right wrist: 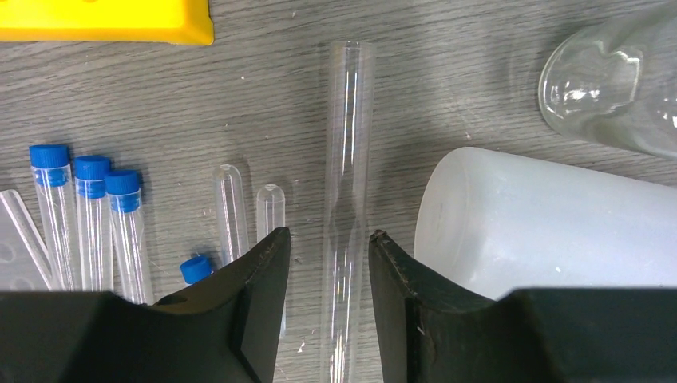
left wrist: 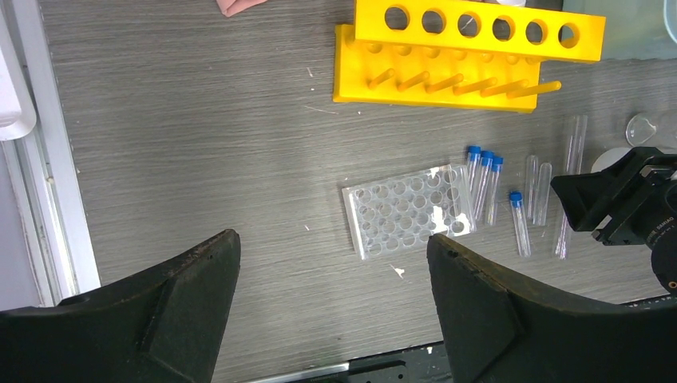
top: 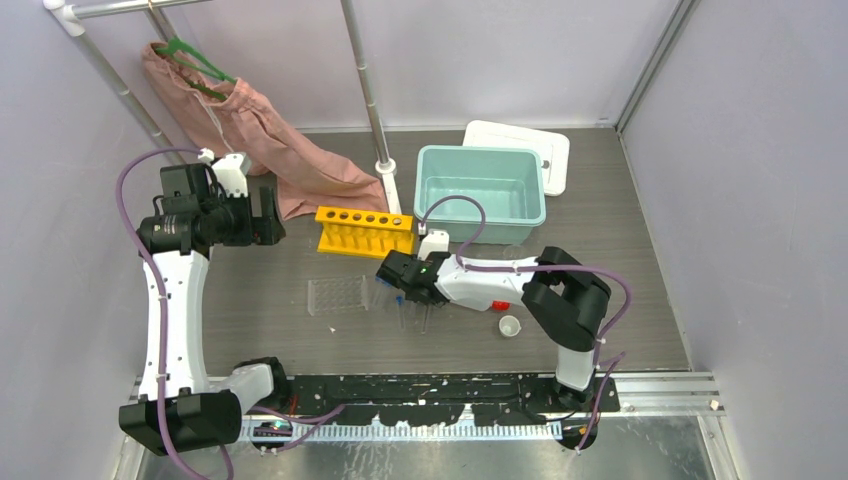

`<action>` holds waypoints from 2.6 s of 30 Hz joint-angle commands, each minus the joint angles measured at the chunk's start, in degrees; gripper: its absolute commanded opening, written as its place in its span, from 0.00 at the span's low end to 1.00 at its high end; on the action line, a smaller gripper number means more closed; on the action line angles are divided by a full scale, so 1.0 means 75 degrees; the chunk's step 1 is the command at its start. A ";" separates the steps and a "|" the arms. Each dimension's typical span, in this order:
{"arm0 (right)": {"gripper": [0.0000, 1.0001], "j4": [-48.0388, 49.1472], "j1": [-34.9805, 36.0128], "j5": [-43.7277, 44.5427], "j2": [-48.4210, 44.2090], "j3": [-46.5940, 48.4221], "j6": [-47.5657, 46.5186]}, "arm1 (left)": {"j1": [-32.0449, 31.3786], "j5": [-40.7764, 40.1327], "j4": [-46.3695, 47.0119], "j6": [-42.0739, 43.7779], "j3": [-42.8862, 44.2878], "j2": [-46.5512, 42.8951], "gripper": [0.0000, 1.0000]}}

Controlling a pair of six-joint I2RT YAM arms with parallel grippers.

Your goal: Organize the chemistry lab equipment

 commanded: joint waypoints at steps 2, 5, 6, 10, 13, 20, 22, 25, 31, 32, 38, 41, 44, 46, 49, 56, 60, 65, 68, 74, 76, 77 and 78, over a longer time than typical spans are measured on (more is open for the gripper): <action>0.46 0.0277 -0.0034 0.0009 0.0027 -0.0054 0.0153 | 0.0031 -0.0024 0.0013 0.0055 0.0470 -0.0043 0.88; 0.46 0.0336 -0.0037 -0.0031 0.0085 -0.0056 0.0140 | 0.0029 0.0012 -0.0165 0.0128 0.0634 0.0026 0.88; 0.46 0.0348 -0.0041 -0.0037 0.0111 -0.0056 0.0141 | 0.0038 0.0021 -0.0213 0.0141 0.0668 0.0041 0.88; 0.43 0.0472 -0.0092 -0.0141 0.0229 -0.0107 0.0151 | 0.0031 0.0092 -0.0278 0.0139 0.0719 0.0033 0.88; 0.37 0.0552 -0.0128 -0.0186 0.0238 -0.0126 0.0156 | 0.0032 0.0246 -0.0278 0.0088 0.0734 -0.0030 0.88; 0.11 0.0433 -0.0135 -0.0036 -0.0334 -0.0115 -0.0010 | 0.0036 0.0707 -0.0455 -0.0016 0.0847 -0.0063 0.86; 0.06 0.0359 -0.0098 0.0002 -0.0790 -0.0106 -0.0128 | 0.0032 0.0932 -0.0541 -0.0017 0.0860 -0.0066 0.85; 0.01 0.0134 0.0081 0.0139 -0.1392 0.0064 -0.0380 | 0.0031 0.1391 -0.0744 0.0021 0.0897 -0.0073 0.83; 0.01 0.0193 0.0743 0.0124 -0.2249 0.0846 -0.0979 | 0.0029 0.2331 -0.1078 0.0048 0.0906 -0.0179 0.80; 0.01 0.0317 0.0798 0.0027 -0.2315 0.1011 -0.1038 | 0.0029 0.2566 -0.1102 0.0072 0.0874 -0.0227 0.79; 0.01 0.1413 0.0821 -0.0523 -0.2186 0.2362 -0.1849 | 0.0033 0.3908 -0.0993 -0.0041 0.0476 -0.0709 0.75; 0.01 0.1854 0.0821 -0.0841 -0.1765 0.3129 -0.2133 | 0.0032 0.4381 -0.0911 -0.0177 0.0341 -0.0858 0.73; 0.01 0.2412 0.0836 -0.1226 -0.1322 0.3675 -0.2257 | 0.0023 0.4817 -0.0854 -0.0304 0.0182 -0.0915 0.72; 0.01 0.2670 0.0845 -0.1396 -0.0996 0.3966 -0.2231 | 0.0027 0.5139 -0.0795 -0.0324 0.0022 -0.0941 0.72; 0.01 0.2932 0.0865 -0.1565 -0.0705 0.4264 -0.2141 | 0.0020 0.5394 -0.0630 -0.0426 -0.0146 -0.1040 0.72; 0.01 0.3518 0.0926 -0.1713 -0.0525 0.4398 -0.1999 | 0.0026 0.5370 -0.0636 -0.0427 -0.0365 -0.1141 0.70; 0.01 0.3706 0.0947 -0.1723 -0.0509 0.4408 -0.1905 | 0.0024 0.5310 -0.0579 -0.0426 -0.0514 -0.1090 0.66; 0.01 0.3824 0.0973 -0.1748 -0.0522 0.4366 -0.1831 | 0.0028 0.5127 -0.0580 -0.0344 -0.0667 -0.0982 0.61; 0.01 0.3931 0.0980 -0.1748 -0.0555 0.4286 -0.1793 | 0.0018 0.5127 -0.0544 -0.0342 -0.0690 -0.0932 0.55; 0.05 0.4117 0.0985 -0.1822 -0.0633 0.4140 -0.1767 | 0.0022 0.5072 -0.0497 -0.0308 -0.0726 -0.0857 0.26; 0.14 0.4078 0.0979 -0.1912 -0.0636 0.4145 -0.1801 | 0.0019 0.5093 -0.0537 -0.0182 -0.0738 -0.0847 0.16; 0.22 0.3996 0.0980 -0.1986 -0.0650 0.4175 -0.1805 | 0.0017 0.5088 -0.0577 -0.0108 -0.0734 -0.0857 0.12; 0.28 0.3840 0.0964 -0.2040 -0.0672 0.4215 -0.1826 | 0.0023 0.5072 -0.0622 0.0004 -0.0718 -0.0876 0.08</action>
